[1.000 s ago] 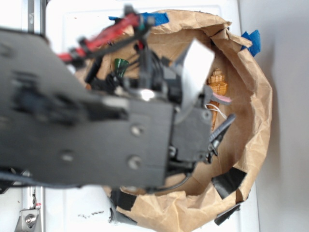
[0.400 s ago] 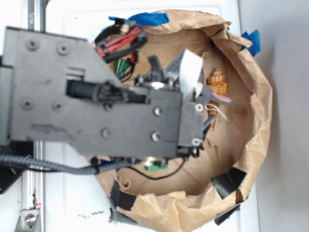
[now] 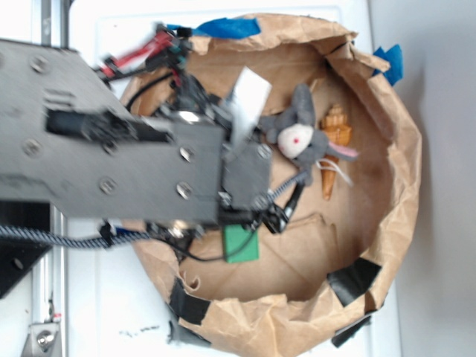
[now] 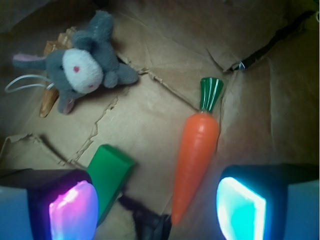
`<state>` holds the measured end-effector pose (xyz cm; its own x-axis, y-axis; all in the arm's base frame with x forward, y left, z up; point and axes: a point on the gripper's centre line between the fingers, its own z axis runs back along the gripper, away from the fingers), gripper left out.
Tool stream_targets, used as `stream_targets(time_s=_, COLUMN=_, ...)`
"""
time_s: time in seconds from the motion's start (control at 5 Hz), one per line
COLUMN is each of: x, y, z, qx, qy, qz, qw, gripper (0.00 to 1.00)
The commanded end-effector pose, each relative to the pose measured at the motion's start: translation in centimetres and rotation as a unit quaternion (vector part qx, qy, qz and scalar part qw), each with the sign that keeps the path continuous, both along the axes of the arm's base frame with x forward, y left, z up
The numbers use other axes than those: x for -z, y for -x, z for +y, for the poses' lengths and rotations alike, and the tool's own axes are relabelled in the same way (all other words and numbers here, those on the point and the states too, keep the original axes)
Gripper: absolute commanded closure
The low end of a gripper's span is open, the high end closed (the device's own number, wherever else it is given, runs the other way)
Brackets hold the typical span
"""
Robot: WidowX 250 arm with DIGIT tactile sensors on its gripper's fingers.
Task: Grab the carrot.
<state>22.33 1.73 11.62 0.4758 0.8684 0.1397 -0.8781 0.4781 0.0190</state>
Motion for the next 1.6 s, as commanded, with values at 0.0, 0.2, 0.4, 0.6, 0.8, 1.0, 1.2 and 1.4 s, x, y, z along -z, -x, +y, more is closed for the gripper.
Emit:
stream_targets(time_s=0.0, x=-1.0, y=0.1, z=0.6, qx=0.001, qy=0.0, qz=-0.023, qw=1.0, gripper=0.0)
stream_targets(time_s=0.2, x=-1.0, y=0.1, z=0.6, qx=0.001, qy=0.0, qz=-0.023, qw=1.0, gripper=0.0)
stream_targets(time_s=0.4, x=1.1, y=-1.0, z=1.7, qx=-0.03, qy=-0.006, qz=-0.002, qw=1.0, gripper=0.0)
stream_targets(time_s=0.6, x=1.6, y=-1.5, z=2.2, qx=-0.062, qy=-0.003, qz=0.004, qw=0.998, gripper=0.0)
stream_targets(time_s=0.8, x=1.9, y=-2.1, z=2.5, qx=-0.092, qy=0.0, qz=0.012, qw=0.996, gripper=0.0)
stream_targets(time_s=1.0, x=2.3, y=-1.5, z=2.8, qx=-0.101, qy=-0.004, qz=0.013, qw=0.995, gripper=0.0)
stream_targets(time_s=1.2, x=2.9, y=0.0, z=3.5, qx=-0.095, qy=-0.019, qz=0.001, qw=0.995, gripper=0.0)
stream_targets(time_s=1.4, x=3.3, y=1.1, z=4.9, qx=-0.107, qy=-0.015, qz=0.002, qw=0.994, gripper=0.0)
